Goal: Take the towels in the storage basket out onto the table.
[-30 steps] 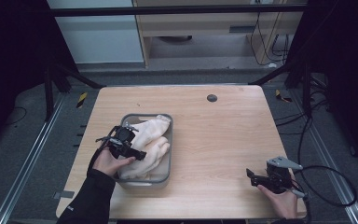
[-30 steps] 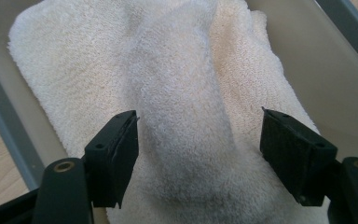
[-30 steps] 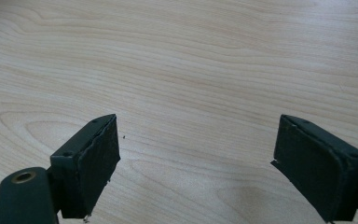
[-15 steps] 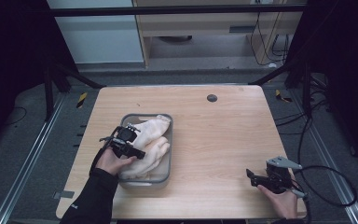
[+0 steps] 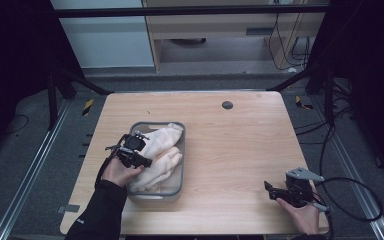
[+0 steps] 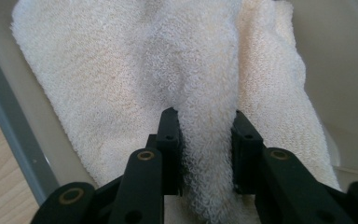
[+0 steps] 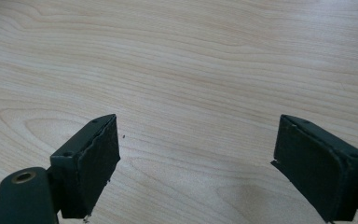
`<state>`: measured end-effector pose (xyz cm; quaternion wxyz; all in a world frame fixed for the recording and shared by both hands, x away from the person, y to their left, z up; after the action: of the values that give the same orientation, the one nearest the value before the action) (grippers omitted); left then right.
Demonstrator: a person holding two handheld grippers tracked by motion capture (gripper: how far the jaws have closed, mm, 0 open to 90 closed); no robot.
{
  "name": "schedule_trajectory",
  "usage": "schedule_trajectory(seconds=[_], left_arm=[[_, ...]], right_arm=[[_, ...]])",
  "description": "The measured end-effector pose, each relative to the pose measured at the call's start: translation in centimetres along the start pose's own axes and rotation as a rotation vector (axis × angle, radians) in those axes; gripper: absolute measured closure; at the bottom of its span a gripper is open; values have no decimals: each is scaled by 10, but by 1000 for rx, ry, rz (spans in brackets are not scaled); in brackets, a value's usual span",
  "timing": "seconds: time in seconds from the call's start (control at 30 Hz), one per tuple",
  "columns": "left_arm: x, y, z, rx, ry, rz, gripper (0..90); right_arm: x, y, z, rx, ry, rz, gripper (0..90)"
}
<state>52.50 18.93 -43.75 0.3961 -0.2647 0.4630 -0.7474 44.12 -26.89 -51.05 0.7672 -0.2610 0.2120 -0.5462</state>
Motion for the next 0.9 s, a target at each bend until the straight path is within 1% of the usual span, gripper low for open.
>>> schedule_trajectory(seconds=[0.1, 0.27, 0.43, 0.57, 0.7, 0.73, 0.77, 0.83, 0.9], left_arm=[[0, -5, 0, 16, -2, -6, 715], [-1, -17, 2, 50, -3, -7, 724], [-1, -32, 3, 103, -4, -5, 728], [-1, -44, 6, 133, -1, -5, 730], [0, -56, 9, 158, 0, -5, 731], [0, -56, 9, 158, 0, -5, 731], [0, -61, 10, 173, -1, -9, 732], [0, -67, 12, 186, 4, -12, 732], [1, -70, 14, 190, 7, -13, 732]], right_arm=[[0, 0, 0, -1, 5, 0, 141], [0, 0, 0, -4, 6, 1, 141], [0, 0, 0, -4, 3, 0, 140], [0, 0, 0, -5, 4, 1, 139], [0, 0, 0, -7, 5, 4, 138], [0, 0, 0, -7, 3, 3, 137], [0, 0, 0, -7, 4, 2, 137], [0, 0, 0, -7, 3, 3, 136], [0, 0, 0, -6, 2, 0, 136]])
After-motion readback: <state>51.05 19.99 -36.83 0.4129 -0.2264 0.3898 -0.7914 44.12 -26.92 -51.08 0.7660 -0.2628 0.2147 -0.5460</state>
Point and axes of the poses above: each handheld gripper's, and its own axes: y roughly forward along the jaws, z roughly out of its top, x roughly to its right, the point moved 4 cm from there along y, roughly forward along the jaws
